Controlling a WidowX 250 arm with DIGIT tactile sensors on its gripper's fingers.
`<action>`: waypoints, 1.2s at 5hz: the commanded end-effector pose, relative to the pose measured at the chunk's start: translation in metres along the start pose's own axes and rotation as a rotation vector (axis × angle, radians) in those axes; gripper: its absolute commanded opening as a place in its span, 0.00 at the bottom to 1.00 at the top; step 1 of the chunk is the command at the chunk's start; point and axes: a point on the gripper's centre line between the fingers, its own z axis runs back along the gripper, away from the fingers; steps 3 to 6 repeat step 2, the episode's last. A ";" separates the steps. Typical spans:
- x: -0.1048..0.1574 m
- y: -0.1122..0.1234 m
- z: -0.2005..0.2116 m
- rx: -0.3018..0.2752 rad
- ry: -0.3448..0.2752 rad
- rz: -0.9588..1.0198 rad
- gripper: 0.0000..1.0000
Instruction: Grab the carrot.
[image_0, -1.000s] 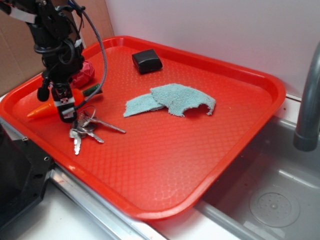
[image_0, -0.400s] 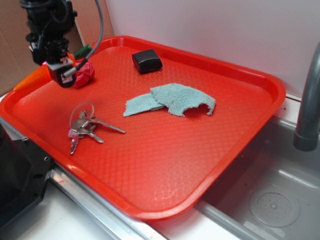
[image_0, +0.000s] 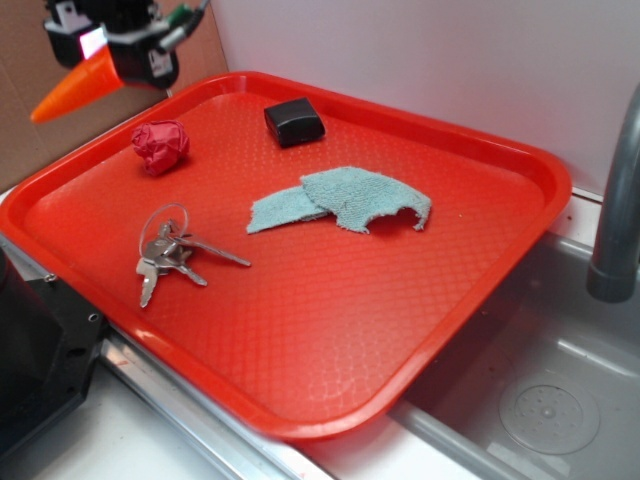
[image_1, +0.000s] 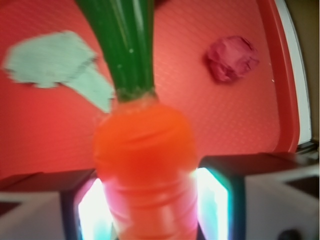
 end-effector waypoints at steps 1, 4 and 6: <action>0.005 -0.027 0.038 0.032 -0.106 -0.001 0.00; 0.011 -0.025 0.036 -0.008 -0.107 -0.102 0.00; 0.011 -0.025 0.036 -0.008 -0.107 -0.102 0.00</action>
